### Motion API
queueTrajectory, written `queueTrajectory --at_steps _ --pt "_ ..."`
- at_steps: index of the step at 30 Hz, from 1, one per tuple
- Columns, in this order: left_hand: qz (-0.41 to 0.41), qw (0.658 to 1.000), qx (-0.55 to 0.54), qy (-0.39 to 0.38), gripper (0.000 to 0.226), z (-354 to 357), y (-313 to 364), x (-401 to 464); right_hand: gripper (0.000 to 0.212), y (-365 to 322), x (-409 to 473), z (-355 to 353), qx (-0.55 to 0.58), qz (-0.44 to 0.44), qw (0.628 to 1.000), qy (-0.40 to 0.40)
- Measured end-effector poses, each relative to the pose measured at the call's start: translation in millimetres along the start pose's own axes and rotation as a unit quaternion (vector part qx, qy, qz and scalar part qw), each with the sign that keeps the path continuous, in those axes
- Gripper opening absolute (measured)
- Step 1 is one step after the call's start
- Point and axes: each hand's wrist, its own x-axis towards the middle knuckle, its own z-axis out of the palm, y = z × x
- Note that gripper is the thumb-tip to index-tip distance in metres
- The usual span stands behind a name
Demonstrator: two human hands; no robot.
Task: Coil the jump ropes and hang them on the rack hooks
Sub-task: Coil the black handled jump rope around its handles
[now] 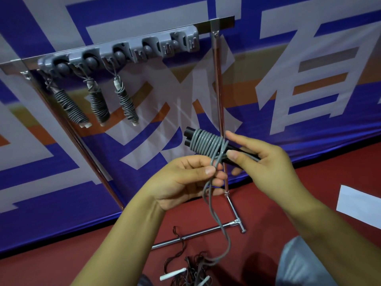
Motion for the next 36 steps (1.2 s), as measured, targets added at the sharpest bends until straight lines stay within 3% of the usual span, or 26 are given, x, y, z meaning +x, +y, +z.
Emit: queueTrajectory --at_steps 2,7,12,16,20,26,30,33,36 --pt "0.007 0.999 0.033 0.015 0.008 4.7 0.4 -1.9 0.038 -2.8 -0.1 1.7 0.033 0.019 0.999 0.011" --pt "0.023 0.996 0.066 0.05 0.016 4.3 -8.8 -3.4 0.027 -8.1 1.9 3.9 0.134 0.078 0.988 0.002" --pt "0.138 0.983 0.084 0.09 0.006 0.7 -14.2 -8.1 0.022 -14.6 5.8 3.6 0.179 0.096 0.979 0.005" --pt "0.166 0.976 0.093 0.106 0.008 2.6 -14.4 -11.3 0.023 -14.4 6.2 3.9 0.206 0.098 0.974 0.01" --pt "0.187 0.946 0.225 0.137 0.009 2.2 -11.3 -10.1 0.033 -16.6 3.3 4.1 0.247 0.12 0.962 -0.014" --pt "0.188 0.883 0.415 0.111 0.013 -11.2 -5.7 -5.3 0.037 -22.5 3.8 -7.4 0.245 0.134 0.953 -0.117" --pt "0.174 0.914 0.359 0.072 0.018 -15.1 5.8 -8.5 0.033 -28.5 2.9 -14.8 0.217 0.131 0.945 -0.205" --pt "0.206 0.878 0.431 0.032 0.009 -21.4 8.6 -8.7 0.037 -33.2 2.3 -20.7 0.158 0.121 0.937 -0.286" --pt "0.213 0.837 0.499 0.075 0.016 -24.7 5.6 -1.8 0.037 -38.3 3.3 -25.2 0.118 0.109 0.917 -0.365"
